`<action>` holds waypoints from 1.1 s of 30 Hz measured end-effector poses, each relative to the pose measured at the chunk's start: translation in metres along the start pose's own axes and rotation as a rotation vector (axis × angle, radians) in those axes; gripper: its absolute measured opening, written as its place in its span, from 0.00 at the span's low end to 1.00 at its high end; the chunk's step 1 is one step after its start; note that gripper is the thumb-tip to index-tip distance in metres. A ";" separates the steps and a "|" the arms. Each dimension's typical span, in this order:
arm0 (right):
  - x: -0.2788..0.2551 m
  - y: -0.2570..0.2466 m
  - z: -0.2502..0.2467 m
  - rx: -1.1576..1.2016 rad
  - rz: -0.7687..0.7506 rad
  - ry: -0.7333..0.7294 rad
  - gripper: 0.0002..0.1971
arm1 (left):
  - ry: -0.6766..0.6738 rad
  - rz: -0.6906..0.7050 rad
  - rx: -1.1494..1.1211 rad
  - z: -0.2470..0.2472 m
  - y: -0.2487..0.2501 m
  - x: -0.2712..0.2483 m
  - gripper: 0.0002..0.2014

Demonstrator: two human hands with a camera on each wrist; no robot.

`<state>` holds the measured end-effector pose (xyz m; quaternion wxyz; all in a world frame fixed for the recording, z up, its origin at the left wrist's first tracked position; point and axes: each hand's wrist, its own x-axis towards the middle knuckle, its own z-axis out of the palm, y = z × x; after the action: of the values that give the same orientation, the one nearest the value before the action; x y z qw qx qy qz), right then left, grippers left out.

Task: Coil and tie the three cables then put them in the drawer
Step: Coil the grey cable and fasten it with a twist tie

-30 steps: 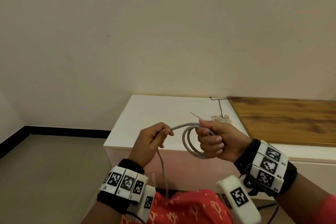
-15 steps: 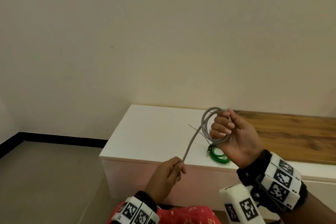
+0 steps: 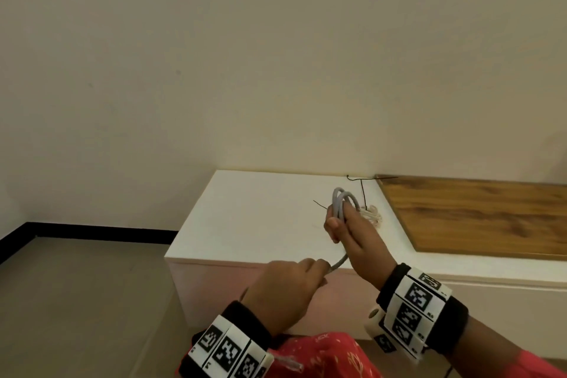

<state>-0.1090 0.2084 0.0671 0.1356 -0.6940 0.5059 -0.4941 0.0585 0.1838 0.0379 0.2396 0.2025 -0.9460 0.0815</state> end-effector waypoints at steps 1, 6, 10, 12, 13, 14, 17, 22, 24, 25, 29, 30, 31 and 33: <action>-0.001 0.001 0.000 -0.092 -0.002 -0.046 0.10 | 0.060 0.014 0.033 -0.001 -0.003 0.001 0.06; -0.005 0.004 0.006 -0.343 0.013 -0.350 0.36 | 0.277 -0.010 0.088 -0.008 -0.015 0.004 0.17; -0.004 -0.003 0.006 -0.283 -0.004 -0.467 0.43 | 0.279 -0.078 -0.011 -0.007 -0.022 0.005 0.20; -0.003 -0.006 0.005 -0.306 0.037 -0.551 0.39 | 0.221 -0.102 -0.134 -0.002 -0.025 0.006 0.17; -0.002 -0.006 0.004 -0.315 0.071 -0.580 0.32 | 0.195 -0.107 -0.220 0.001 -0.027 0.006 0.13; -0.001 -0.005 0.001 -0.288 0.117 -0.601 0.23 | 0.174 -0.121 -0.313 0.004 -0.029 0.005 0.10; 0.003 -0.007 -0.012 -0.037 0.353 -0.606 0.21 | 0.136 -0.261 -0.518 0.011 -0.040 -0.001 0.13; 0.006 -0.021 -0.021 0.476 0.629 -0.483 0.20 | 0.127 -0.346 -0.608 0.017 -0.048 -0.012 0.13; 0.007 -0.020 -0.020 0.683 0.705 -0.427 0.20 | 0.113 -0.367 -0.660 0.018 -0.046 -0.014 0.10; 0.008 -0.020 -0.020 0.777 0.739 -0.399 0.20 | 0.101 -0.381 -0.695 0.018 -0.045 -0.014 0.09; 0.010 -0.021 -0.021 1.081 0.824 -0.368 0.21 | 0.028 -0.476 -0.859 0.016 -0.034 -0.013 0.12; 0.011 -0.021 -0.021 1.162 0.829 -0.378 0.20 | 0.013 -0.504 -0.905 0.016 -0.031 -0.012 0.13; 0.012 -0.020 -0.021 1.259 0.830 -0.397 0.19 | 0.002 -0.527 -0.948 0.015 -0.030 -0.012 0.13; 0.013 -0.018 -0.022 1.500 0.804 -0.432 0.16 | -0.032 -0.565 -1.032 0.013 -0.026 -0.014 0.12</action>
<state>-0.1172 0.2122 0.0973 0.8127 -0.2695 0.2173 -0.4688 0.0748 0.1612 0.0211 0.3054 0.3050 -0.7762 -0.4595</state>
